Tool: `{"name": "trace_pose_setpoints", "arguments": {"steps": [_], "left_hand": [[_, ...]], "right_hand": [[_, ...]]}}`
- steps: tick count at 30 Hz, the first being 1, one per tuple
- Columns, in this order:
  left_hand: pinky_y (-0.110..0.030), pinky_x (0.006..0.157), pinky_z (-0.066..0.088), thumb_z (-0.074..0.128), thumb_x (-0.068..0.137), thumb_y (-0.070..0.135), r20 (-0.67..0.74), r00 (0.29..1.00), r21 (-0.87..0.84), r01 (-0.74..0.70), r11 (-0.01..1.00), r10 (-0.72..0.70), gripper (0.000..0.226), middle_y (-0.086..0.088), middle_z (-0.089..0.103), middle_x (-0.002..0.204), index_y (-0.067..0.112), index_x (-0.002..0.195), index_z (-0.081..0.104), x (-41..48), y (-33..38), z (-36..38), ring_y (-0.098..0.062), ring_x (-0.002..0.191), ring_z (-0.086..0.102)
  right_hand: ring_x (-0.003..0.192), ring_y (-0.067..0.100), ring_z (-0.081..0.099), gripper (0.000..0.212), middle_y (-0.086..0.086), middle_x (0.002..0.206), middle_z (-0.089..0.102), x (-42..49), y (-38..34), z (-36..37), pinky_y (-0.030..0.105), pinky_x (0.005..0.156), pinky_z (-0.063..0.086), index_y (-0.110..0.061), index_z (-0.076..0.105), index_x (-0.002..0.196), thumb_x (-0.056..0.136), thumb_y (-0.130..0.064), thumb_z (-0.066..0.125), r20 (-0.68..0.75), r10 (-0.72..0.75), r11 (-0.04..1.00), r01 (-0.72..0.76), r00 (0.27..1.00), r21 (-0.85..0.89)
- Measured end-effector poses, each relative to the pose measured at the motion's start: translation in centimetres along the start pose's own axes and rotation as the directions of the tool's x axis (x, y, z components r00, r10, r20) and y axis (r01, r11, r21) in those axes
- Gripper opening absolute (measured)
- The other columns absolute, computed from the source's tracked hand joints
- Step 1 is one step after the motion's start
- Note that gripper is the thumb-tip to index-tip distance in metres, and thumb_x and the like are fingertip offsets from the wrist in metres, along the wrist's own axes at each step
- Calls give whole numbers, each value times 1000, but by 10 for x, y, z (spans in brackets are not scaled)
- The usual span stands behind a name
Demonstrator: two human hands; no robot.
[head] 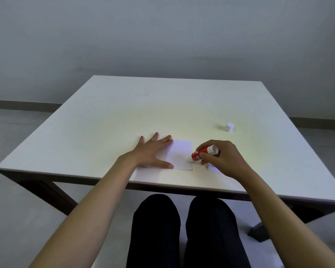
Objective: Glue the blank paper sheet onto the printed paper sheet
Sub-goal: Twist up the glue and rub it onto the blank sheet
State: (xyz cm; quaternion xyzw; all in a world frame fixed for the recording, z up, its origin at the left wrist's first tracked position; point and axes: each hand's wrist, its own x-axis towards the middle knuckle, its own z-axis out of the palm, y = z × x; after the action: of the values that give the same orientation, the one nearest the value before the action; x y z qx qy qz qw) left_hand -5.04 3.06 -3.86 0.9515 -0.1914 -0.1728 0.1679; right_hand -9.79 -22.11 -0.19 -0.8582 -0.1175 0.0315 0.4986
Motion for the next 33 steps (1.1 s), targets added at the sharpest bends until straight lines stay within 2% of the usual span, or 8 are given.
{"name": "trace_pose_setpoints", "arguments": {"steps": [3, 6, 13, 15, 18, 22, 27, 33], "left_hand": [[-52, 115, -16, 59, 74, 65, -3, 1000, -17, 0, 1000, 0, 97, 25, -3, 157, 35, 150, 7, 0, 0, 1, -9, 146, -16], [-53, 115, -15, 60, 75, 63, -1, 1000, -34, -2, 999, 2, 95, 25, -2, 157, 36, 150, 8, -1, 1, -1, -9, 146, -15], [-56, 115, -14, 58, 75, 65, 3, 1000, 4, 1, 1000, -1, 96, 24, -3, 157, 34, 150, 6, -2, 4, -1, -11, 146, -16], [-56, 115, -15, 57, 75, 65, -4, 1000, 15, -1, 1000, 1, 97, 24, -4, 158, 34, 150, 4, -1, 3, 0, -11, 146, -17], [-54, 114, -17, 56, 75, 66, -13, 1000, 16, 8, 1000, -8, 98, 23, -4, 158, 33, 150, 3, 0, 2, 1, -11, 146, -17], [-52, 114, -19, 59, 74, 65, -22, 1000, -32, 8, 999, -9, 99, 23, -3, 158, 33, 150, 4, -2, 3, 1, -9, 146, -17], [-50, 114, -20, 59, 75, 63, -18, 1000, -62, -5, 998, 4, 98, 24, -2, 157, 33, 150, 4, -5, 3, 1, -8, 145, -18], [-51, 114, -20, 59, 77, 61, -9, 1000, -70, 9, 998, -10, 97, 23, -4, 158, 34, 150, 2, -7, 7, -2, -7, 144, -21]], "right_hand": [[62, 16, 72, 12, -3, 69, 75, -5, -1, -5, 35, 63, 58, -9, 72, 82, 78, -3, 63, 116, 6, 1000, -7, 993, 8], [64, 16, 72, 11, 5, 74, 76, -1, -3, -8, 38, 69, 58, -10, 71, 83, 78, -5, 63, 70, 14, 1000, -12, 997, -24], [58, 4, 69, 6, -14, 58, 70, 8, -13, -10, 9, 54, 46, -16, 69, 78, 75, -15, 64, -217, 18, 1000, -20, 976, -6], [60, 7, 70, 9, -7, 66, 73, 8, -20, -11, 13, 58, 50, -17, 69, 80, 73, -21, 65, -232, -18, 998, 31, 972, 54], [64, 14, 72, 10, 0, 73, 76, 11, -29, 4, 22, 64, 55, -13, 70, 82, 74, -16, 66, -87, -41, 989, 53, 995, 140], [68, 19, 73, 11, 9, 79, 76, 18, -19, 28, 43, 72, 58, -8, 71, 85, 77, -9, 64, 62, 1, 997, -5, 998, 78], [66, 21, 73, 10, 16, 78, 74, 28, -2, 21, 36, 67, 58, -15, 70, 81, 78, -7, 64, -90, 117, 982, -102, 989, 161], [76, 23, 74, 10, 6, 75, 74, 30, 3, 12, 37, 82, 57, -18, 69, 88, 79, -13, 66, -248, 189, 963, -129, 950, 239]]}}
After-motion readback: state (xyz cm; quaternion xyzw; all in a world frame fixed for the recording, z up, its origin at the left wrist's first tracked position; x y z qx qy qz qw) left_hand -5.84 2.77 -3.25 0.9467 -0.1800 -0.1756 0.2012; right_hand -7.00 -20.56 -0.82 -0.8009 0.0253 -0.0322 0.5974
